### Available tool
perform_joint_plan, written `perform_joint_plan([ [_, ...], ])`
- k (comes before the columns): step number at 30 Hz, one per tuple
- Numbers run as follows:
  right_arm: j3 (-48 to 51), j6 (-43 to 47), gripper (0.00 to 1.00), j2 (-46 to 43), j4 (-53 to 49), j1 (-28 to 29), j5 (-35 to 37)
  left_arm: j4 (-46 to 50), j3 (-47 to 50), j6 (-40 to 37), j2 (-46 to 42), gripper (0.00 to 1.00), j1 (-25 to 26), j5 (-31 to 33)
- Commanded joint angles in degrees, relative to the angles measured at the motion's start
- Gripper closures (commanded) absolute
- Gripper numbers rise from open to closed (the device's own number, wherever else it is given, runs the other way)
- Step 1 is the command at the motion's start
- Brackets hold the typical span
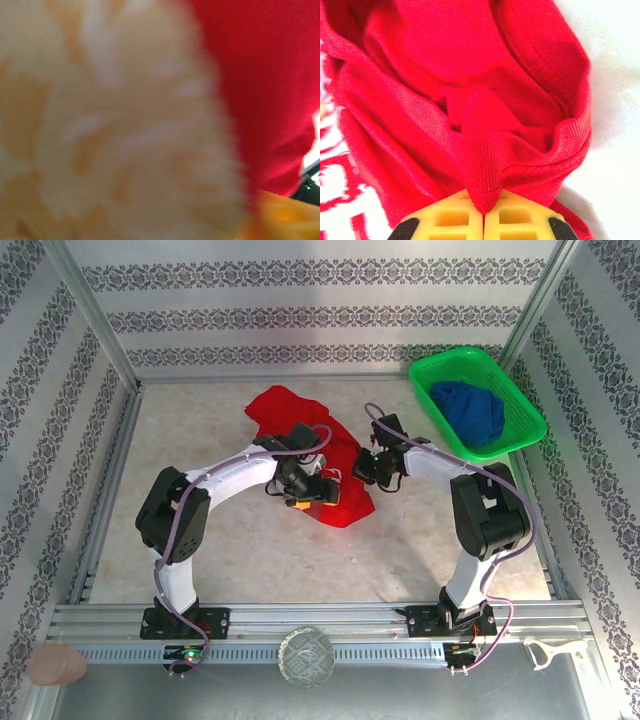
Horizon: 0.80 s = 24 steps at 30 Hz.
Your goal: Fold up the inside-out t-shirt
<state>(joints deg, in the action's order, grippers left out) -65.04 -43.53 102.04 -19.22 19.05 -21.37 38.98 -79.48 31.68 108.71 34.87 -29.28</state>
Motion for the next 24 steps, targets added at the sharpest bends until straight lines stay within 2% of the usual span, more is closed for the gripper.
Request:
perform_joint_plan([
  [1, -3.86, -0.83, 1.0, -5.95, 1.95, -2.15, -0.91, -2.03, 0.12, -2.32, 0.27, 0.84, -2.69, 0.9],
  [2, -4.56, -0.89, 1.0, -8.29, 1.5, -2.84, -1.02, -0.96, -0.33, -3.28, -0.53, 0.97, -4.38, 1.63],
  [3, -5.27, -0.98, 1.0, -10.68, 1.08, -3.45, -1.05, 1.07, -1.36, -4.69, -1.42, 1.0, -6.32, 2.52],
  [8, -7.61, -1.79, 1.0, -21.08, -1.37, -5.29, 0.22, 10.1, -9.06, -11.41, -7.02, 1.0, -17.15, 5.06],
  [10, -8.08, -2.54, 1.0, -24.61, -2.07, -5.34, 0.61, 13.64, -14.03, -14.07, -7.71, 1.0, -19.46, 5.11],
  [16, -5.9, -7.96, 1.0, -34.39, -1.85, -2.87, 2.83, 18.7, -27.74, -19.9, -7.43, 1.0, -20.28, 6.04],
  [20, -0.24, -11.22, 1.0, -38.1, -0.88, 2.3, 10.05, 17.73, -33.39, -21.4, -4.8, 0.9, -20.26, 4.58],
  [24, 11.68, -16.54, 1.0, -37.85, 5.84, 4.58, 17.99, 16.74, -36.53, -22.0, 0.12, 0.83, -20.27, 2.73],
])
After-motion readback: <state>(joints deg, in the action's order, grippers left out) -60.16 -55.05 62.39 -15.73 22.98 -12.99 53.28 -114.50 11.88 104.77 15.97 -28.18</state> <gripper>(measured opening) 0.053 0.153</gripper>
